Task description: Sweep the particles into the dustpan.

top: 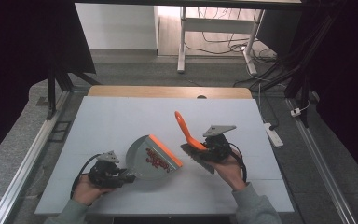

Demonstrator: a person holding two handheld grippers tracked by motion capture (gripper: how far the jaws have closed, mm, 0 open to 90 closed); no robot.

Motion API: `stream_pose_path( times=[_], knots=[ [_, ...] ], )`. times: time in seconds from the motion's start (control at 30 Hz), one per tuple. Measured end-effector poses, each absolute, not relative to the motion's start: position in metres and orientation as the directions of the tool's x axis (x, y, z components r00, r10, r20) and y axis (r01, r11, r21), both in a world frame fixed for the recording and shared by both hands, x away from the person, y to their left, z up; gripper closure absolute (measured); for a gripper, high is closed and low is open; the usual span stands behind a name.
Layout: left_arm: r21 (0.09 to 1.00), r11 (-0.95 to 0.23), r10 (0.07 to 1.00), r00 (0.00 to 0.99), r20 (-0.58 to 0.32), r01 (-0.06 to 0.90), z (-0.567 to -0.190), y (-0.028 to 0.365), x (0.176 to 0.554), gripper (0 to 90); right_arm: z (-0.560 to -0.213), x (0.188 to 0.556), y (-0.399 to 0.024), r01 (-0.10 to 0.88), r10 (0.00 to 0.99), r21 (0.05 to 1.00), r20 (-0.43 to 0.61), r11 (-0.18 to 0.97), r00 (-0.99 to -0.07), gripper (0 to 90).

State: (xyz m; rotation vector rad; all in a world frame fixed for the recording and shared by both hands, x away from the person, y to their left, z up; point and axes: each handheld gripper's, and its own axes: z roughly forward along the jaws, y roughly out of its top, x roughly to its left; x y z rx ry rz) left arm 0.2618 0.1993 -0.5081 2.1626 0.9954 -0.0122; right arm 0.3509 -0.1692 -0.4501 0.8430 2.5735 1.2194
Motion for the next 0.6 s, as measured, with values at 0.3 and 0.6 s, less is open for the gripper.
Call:
stream_pose_path(
  times=[0.3,0.6],
  knots=[
    [0.662,-0.321,0.714,0.632,-0.301,0.677,-0.506,0.205,0.246,61.4,-0.447,0.344,-0.193,0.374,0.514,0.765,0.066,0.524,-0.855,71.1],
    [0.671,-0.291,0.744,0.602,-0.29,0.682,-0.505,0.208,0.243,61.4,-0.452,0.338,-0.209,0.393,0.536,0.753,0.063,0.528,-0.842,71.0]
  ],
)
